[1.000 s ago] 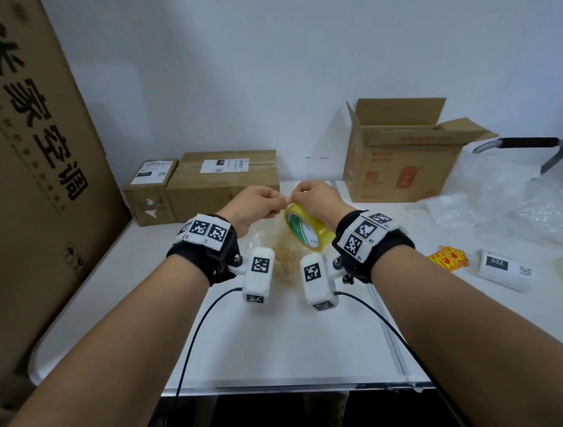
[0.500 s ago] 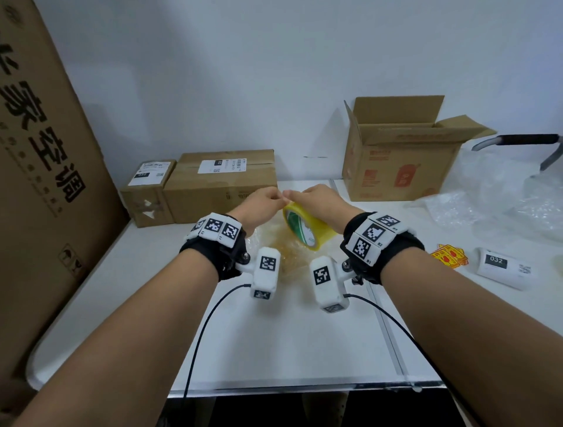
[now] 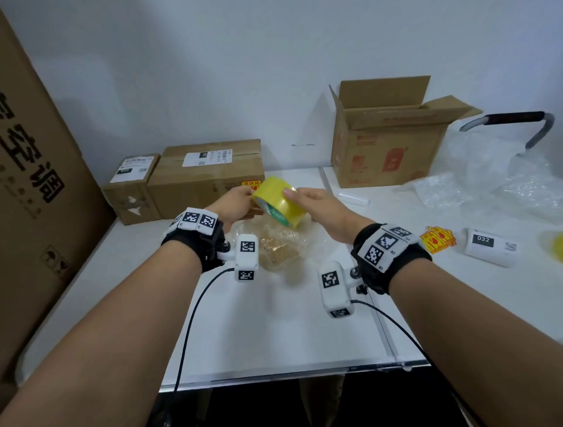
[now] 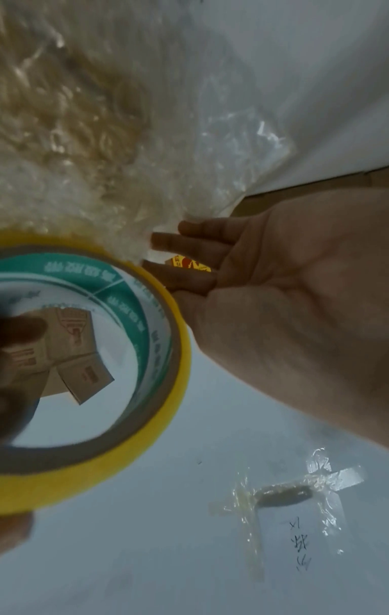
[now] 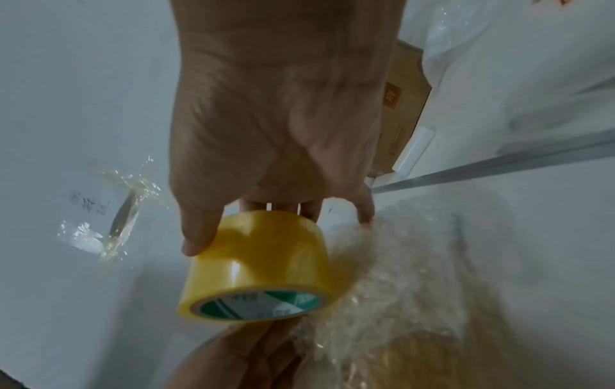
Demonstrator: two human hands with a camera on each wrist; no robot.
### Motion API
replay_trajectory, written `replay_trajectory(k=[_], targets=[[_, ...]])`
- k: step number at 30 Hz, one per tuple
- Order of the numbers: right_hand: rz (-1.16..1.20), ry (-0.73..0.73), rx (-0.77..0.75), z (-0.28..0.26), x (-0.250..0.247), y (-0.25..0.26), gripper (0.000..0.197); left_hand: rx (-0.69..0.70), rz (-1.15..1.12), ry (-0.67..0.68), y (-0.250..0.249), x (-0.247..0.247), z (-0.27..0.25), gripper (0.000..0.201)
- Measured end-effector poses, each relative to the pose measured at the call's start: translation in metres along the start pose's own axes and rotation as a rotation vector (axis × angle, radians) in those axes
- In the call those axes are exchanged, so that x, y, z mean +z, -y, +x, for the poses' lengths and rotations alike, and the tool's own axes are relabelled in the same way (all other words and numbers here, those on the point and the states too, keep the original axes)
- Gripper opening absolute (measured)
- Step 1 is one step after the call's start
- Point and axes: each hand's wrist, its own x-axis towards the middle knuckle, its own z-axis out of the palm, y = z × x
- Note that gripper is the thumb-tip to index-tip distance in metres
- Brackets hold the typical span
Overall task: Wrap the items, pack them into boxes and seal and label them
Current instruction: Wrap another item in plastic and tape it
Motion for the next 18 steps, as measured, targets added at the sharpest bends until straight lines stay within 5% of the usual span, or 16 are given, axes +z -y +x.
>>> replay_trajectory(k=[4, 8, 14, 18], targets=[[-0.030, -0.039, -0.002, 0.002, -0.002, 0.010, 0.044, 0.068, 0.097, -0.147, -0.004, 0.006, 0.009, 0.022], [0.006, -0.083, 0.001, 0.002, -0.004, 0.006, 0.037, 0.178, 0.482, -0.298, -0.009, 0.007, 0.019, 0.018], [-0.012, -0.059, 0.021, -0.001, -0.004, 0.007, 0.052, 0.264, 0.570, 0.033, 0.001, -0.008, 0.034, 0.011], [-0.002, -0.084, 0.011, -0.002, -0.004, 0.006, 0.053, 0.275, 0.374, 0.147, 0.002, -0.008, 0.026, 0.008]])
